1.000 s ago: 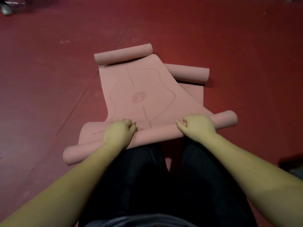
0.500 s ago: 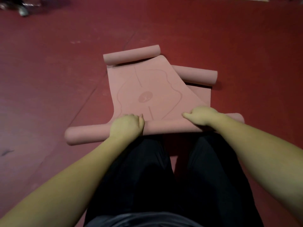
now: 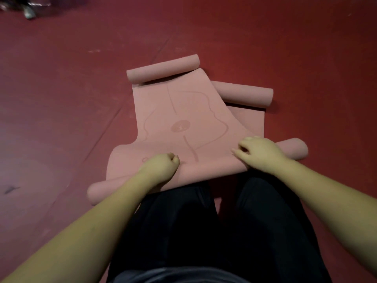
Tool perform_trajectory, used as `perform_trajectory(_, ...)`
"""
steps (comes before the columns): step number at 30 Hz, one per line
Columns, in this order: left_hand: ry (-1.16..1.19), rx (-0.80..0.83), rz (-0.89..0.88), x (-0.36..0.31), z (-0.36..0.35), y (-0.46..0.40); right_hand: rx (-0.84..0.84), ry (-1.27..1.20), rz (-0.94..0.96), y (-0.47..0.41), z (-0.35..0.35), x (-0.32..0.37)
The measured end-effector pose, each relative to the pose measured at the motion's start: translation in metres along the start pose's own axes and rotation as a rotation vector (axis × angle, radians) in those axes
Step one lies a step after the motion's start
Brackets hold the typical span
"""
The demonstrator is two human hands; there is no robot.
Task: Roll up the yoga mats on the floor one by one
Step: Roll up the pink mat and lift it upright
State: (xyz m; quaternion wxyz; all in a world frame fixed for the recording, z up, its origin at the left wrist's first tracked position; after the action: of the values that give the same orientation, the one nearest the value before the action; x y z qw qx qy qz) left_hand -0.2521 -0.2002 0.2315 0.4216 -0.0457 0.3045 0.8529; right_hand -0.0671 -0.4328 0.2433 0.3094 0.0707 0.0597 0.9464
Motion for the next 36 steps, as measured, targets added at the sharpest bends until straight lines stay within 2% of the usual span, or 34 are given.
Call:
perform_trajectory(4, 0.091, 0.096, 0.009, 0.001, 0.004, -0.006, -0.045, 0.017, 0.004, 0.017, -0.013, 0.0)
perform_trajectory(6, 0.083, 0.059, 0.009, -0.001, 0.004, -0.005, -0.078, 0.025, -0.037, 0.017, -0.017, 0.004)
perform_trajectory(8, 0.006, -0.04, -0.001, -0.002, 0.002, 0.0, -0.081, 0.023, -0.08, 0.012, -0.018, 0.006)
perform_trajectory(11, -0.127, -0.351, -0.128, 0.001, -0.003, 0.009, -0.05, 0.048, -0.107, 0.005, -0.014, 0.009)
perform_trajectory(14, -0.268, -0.553, -0.213, 0.003, -0.017, 0.021, 0.068, 0.049, -0.143, -0.006, -0.01, 0.01)
perform_trajectory(17, -0.409, -0.514, -0.237, 0.002, -0.036, 0.033, 0.187, 0.033, -0.187, -0.017, 0.0, 0.012)
perform_trajectory(22, -0.362, -0.429, -0.234, -0.008, -0.008, 0.019, 0.339, 0.002, -0.238, -0.03, 0.023, 0.015)
perform_trajectory(26, -0.398, -0.44, -0.232, -0.014, 0.013, 0.019, 0.445, -0.023, -0.279, -0.037, 0.043, 0.013)
perform_trajectory(31, -0.283, -0.072, -0.126, -0.024, 0.002, 0.039, 0.713, -0.033, -0.251, -0.03, 0.034, 0.015)
perform_trajectory(33, -0.236, -0.048, -0.085, -0.021, 0.0, 0.038, 0.693, -0.077, -0.237, -0.029, 0.025, 0.013)
perform_trajectory(36, -0.133, -0.058, -0.033, -0.012, -0.003, 0.025, 0.448, -0.098, -0.118, -0.029, 0.02, 0.009)
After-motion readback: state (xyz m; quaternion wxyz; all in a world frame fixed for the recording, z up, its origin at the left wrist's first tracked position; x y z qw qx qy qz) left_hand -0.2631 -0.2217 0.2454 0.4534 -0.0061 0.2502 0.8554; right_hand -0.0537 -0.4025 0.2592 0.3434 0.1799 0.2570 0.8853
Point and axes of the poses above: each hand's wrist, its own y-axis away from the middle knuckle, its own z-axis out of the back of the hand, x = y × z, the point moved 1 cm from there along -y, towards the middle knuckle, and after that the axes turned 4 degrees about x, right-handed, at the moved point
